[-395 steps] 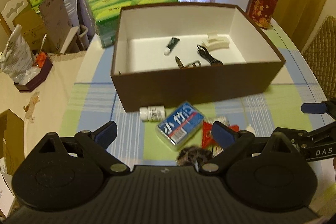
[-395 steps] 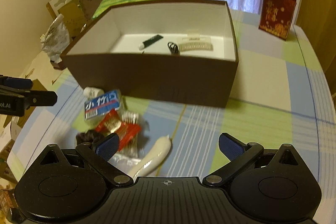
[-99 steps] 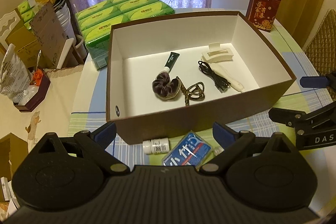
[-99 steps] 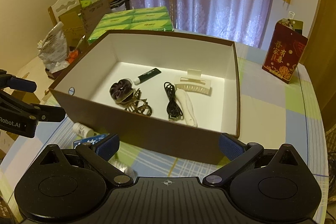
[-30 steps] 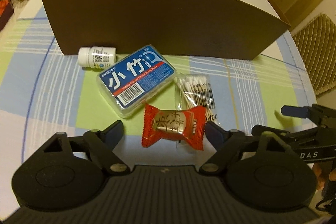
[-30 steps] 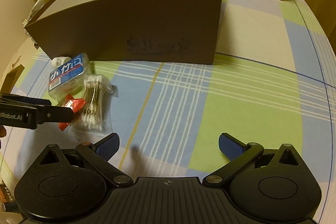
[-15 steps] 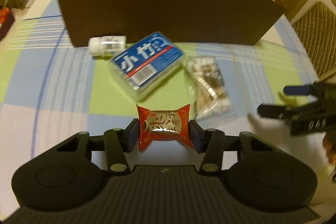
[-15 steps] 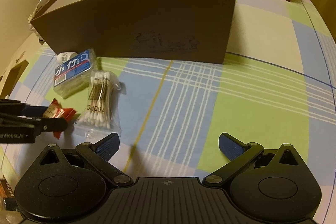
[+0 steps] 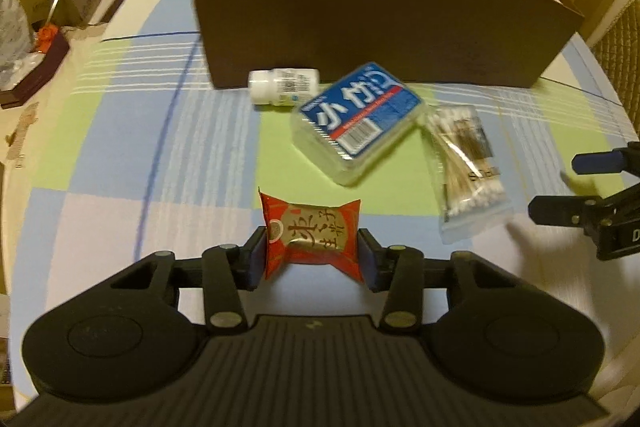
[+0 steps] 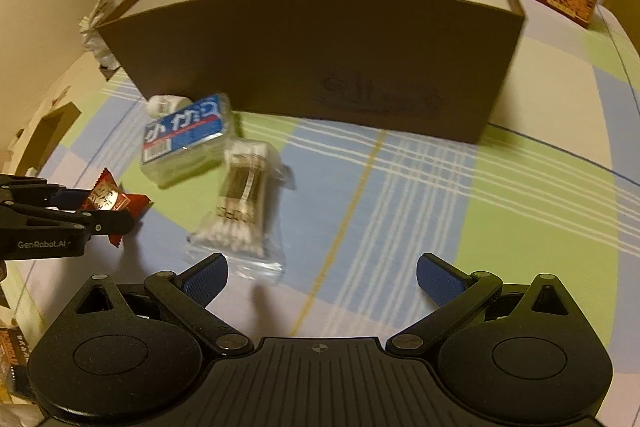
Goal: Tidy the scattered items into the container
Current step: 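Grasp the cotton swab bag with the right gripper while the left gripper holds the candy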
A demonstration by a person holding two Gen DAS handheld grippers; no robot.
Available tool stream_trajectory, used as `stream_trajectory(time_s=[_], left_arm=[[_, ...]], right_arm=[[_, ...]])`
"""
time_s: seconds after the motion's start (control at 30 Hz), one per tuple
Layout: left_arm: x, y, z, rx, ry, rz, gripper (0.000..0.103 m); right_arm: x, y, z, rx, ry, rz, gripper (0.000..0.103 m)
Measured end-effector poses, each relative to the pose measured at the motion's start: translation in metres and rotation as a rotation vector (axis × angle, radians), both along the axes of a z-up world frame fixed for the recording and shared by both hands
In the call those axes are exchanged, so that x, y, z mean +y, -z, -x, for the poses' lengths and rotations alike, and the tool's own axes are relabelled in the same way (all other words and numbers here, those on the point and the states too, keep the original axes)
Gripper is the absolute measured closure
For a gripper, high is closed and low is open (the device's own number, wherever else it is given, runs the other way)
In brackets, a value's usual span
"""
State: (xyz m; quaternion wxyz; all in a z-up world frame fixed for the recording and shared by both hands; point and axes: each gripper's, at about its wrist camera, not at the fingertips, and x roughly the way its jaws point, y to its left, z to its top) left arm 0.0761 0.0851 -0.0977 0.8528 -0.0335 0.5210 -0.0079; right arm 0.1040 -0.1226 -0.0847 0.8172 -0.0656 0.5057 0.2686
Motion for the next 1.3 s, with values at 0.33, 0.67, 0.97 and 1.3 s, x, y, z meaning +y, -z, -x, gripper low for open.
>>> stream_trajectory(time_s=[0.33,0.67,0.97,1.3], left_arm=[[0.027,-0.008,0.001,-0.011,-0.05,-0.006,0.062],[0.035,-0.011,-0.01,-0.005,-0.046,-0.017,0.062],[0.032,-0.01,-0.014,0.004,-0.024,-0.012,0.062],[0.017,-0.01,-0.01,0.007,0.012,-0.003,0.062]], right_arm=[[0.036,0.006,-0.008,-0.034,-0.042,-0.049,0.0],[0.057,0.024,-0.023,-0.043,-0.034,-0.023,0.022],[0.071,0.027,-0.019,-0.117,-0.12,0.09,0.054],[0.058,0.022,-0.008,-0.075,-0.148,0.111,0.073]])
